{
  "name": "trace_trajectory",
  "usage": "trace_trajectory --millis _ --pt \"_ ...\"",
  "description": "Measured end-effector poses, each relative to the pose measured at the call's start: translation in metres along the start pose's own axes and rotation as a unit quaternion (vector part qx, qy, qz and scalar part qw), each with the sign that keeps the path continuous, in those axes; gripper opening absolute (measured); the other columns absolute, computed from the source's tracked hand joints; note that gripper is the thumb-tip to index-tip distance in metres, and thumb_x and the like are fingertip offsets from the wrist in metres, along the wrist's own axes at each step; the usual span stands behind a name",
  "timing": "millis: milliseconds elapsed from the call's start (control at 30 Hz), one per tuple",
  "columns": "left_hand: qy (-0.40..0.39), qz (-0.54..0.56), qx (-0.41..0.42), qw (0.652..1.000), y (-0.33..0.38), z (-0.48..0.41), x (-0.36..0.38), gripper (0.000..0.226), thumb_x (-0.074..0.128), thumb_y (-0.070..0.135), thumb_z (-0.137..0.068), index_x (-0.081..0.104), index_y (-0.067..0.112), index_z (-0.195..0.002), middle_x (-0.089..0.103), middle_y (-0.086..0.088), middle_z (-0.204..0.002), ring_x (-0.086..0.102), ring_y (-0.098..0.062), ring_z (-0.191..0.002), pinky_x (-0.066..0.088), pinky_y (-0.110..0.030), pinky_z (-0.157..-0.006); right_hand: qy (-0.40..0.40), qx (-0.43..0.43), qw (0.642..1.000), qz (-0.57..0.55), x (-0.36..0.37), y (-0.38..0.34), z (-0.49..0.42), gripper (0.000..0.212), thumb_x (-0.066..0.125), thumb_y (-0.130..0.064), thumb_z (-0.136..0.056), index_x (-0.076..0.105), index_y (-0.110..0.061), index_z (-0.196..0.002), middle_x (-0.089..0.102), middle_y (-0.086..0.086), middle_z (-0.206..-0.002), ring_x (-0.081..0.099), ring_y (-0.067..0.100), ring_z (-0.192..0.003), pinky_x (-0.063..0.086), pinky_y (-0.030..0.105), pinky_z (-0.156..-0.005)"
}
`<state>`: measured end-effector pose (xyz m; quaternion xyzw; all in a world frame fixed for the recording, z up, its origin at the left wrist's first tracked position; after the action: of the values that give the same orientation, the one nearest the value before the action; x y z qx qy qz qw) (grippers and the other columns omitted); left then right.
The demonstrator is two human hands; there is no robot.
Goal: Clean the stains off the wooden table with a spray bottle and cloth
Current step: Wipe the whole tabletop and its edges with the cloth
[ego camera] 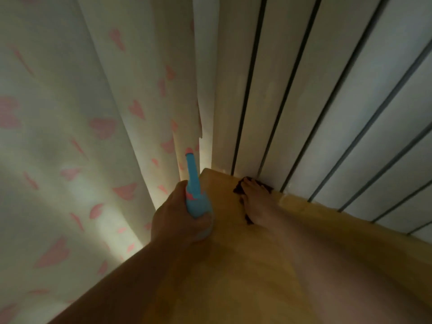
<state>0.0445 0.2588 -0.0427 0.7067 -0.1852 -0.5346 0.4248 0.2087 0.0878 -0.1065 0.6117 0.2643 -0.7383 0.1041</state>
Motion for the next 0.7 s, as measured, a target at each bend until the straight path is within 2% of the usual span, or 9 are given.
trace_trajectory --millis 133,333,400,500,567,600,700 --pt "0.012 -0.006 0.009 1.000 -0.007 -0.009 -0.002 0.068 0.084 0.040 -0.068 0.032 0.051 -0.111 0.056 0.024 -0.089 0.054 0.005 -0.082 0.052 -0.027 -0.071 0.005 -0.026 1.000 0.004 0.008 -0.029 -0.026 0.049 0.031 -0.020 -0.103 0.025 -0.009 -0.151 0.019 0.005 -0.159 0.015 0.021 -0.146 0.011 0.039 -0.120" --pt "0.028 -0.018 0.027 0.999 -0.007 -0.008 0.001 0.069 0.081 0.044 -0.069 0.028 0.048 -0.113 0.050 0.027 -0.087 0.048 0.009 -0.077 0.048 -0.021 -0.068 -0.012 -0.048 0.999 -0.012 0.010 -0.062 -0.048 0.049 0.032 -0.020 -0.103 0.025 -0.009 -0.150 0.018 0.005 -0.160 0.012 0.022 -0.147 0.008 0.038 -0.119" --pt "0.036 -0.016 0.030 0.999 -0.009 -0.008 0.001 0.068 0.081 0.043 -0.070 0.029 0.049 -0.112 0.051 0.026 -0.086 0.050 0.009 -0.077 0.046 -0.018 -0.066 -0.025 -0.055 0.998 -0.014 0.012 -0.071 -0.059 0.049 0.035 -0.022 -0.102 0.030 -0.010 -0.148 0.024 0.005 -0.158 0.017 0.022 -0.145 0.011 0.039 -0.119" --pt "0.034 -0.012 0.030 0.999 -0.012 -0.009 0.003 0.066 0.082 0.043 -0.070 0.029 0.050 -0.110 0.050 0.028 -0.087 0.051 0.006 -0.077 0.047 -0.017 -0.068 -0.003 -0.087 0.996 -0.002 0.007 -0.087 -0.068 0.041 0.040 -0.025 -0.099 0.043 -0.013 -0.138 0.040 0.004 -0.146 0.033 0.023 -0.135 0.025 0.043 -0.113" --pt "0.035 -0.018 0.032 0.999 -0.012 -0.010 0.003 0.069 0.081 0.044 -0.070 0.027 0.050 -0.113 0.049 0.030 -0.087 0.050 0.005 -0.077 0.049 -0.021 -0.072 -0.020 -0.101 0.995 -0.005 0.007 -0.094 -0.072 0.035 0.043 -0.026 -0.098 0.047 -0.014 -0.132 0.047 0.004 -0.137 0.041 0.023 -0.126 0.032 0.042 -0.108" --pt "0.035 -0.019 0.034 0.999 -0.013 -0.011 0.003 0.070 0.081 0.044 -0.070 0.028 0.049 -0.114 0.049 0.030 -0.087 0.050 0.007 -0.078 0.049 -0.020 -0.072 -0.057 -0.099 0.993 -0.011 0.010 -0.093 -0.073 0.033 0.045 -0.025 -0.099 0.049 -0.013 -0.128 0.050 0.005 -0.133 0.044 0.023 -0.123 0.034 0.041 -0.107" --pt "0.027 -0.014 0.029 0.999 -0.013 -0.011 0.003 0.069 0.081 0.045 -0.071 0.029 0.048 -0.115 0.050 0.029 -0.089 0.052 0.004 -0.080 0.046 -0.018 -0.071 -0.104 -0.095 0.989 -0.053 0.016 -0.092 -0.067 0.029 0.046 -0.019 -0.100 0.053 -0.003 -0.123 0.054 0.014 -0.127 0.048 0.028 -0.120 0.036 0.043 -0.106"
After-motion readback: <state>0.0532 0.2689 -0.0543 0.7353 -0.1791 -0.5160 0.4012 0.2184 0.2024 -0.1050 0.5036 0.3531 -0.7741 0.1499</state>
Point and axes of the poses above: each hand's wrist, its own z-axis away from the middle knuckle, its own x-axis out of the palm, y = z × x, the point moved 2 cm from there along -z, towards the middle knuckle
